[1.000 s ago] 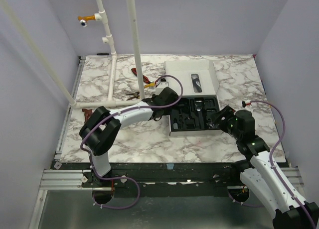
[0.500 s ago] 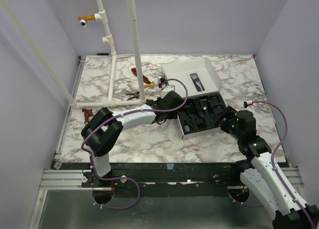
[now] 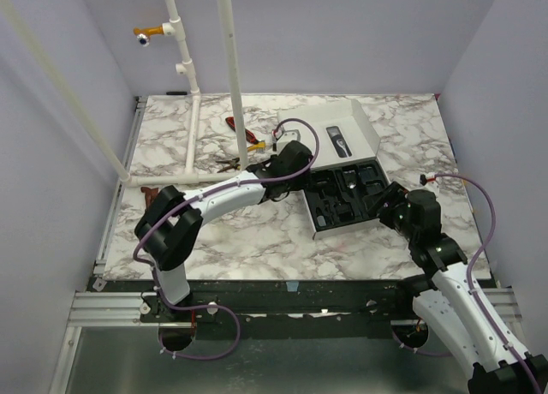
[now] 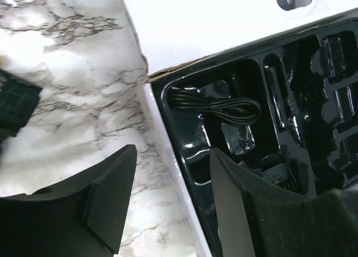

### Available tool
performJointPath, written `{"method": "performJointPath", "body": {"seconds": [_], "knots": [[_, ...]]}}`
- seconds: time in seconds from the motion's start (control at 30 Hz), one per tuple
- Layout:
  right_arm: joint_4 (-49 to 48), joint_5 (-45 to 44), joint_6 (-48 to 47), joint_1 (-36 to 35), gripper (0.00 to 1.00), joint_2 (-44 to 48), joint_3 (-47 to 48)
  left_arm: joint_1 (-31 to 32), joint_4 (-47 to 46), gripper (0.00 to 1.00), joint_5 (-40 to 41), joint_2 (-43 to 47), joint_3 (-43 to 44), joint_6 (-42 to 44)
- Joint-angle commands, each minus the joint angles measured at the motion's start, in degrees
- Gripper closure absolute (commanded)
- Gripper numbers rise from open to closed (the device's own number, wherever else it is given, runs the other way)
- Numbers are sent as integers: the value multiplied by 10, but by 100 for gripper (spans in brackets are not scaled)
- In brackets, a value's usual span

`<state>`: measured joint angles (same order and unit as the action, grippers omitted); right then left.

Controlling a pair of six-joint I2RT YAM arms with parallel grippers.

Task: Sort the hair-cutting tools
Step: Adjust the storage box at the center of the board.

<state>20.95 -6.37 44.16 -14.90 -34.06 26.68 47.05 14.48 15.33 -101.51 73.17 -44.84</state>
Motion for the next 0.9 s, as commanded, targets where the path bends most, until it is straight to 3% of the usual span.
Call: {"method": "performJointPath", "body": {"seconds": [0.0,0.27,0.47,0.6,0.87], "knots": [[15,3,6,-3,29,6,19,4,16,44,-50,-51,30,6],[19,13,9,-2,29,8,23,8,62,48,-21,-91,55,17],[32,5,9,-3,29,4,44,19,31,65,-42,-99,56,57],[47,1,10,-2,29,4,68,39,-34,72,-81,-97,42,102],[74,-17,1,-3,29,7,104,61,-65,86,-136,-127,79,140]]}}
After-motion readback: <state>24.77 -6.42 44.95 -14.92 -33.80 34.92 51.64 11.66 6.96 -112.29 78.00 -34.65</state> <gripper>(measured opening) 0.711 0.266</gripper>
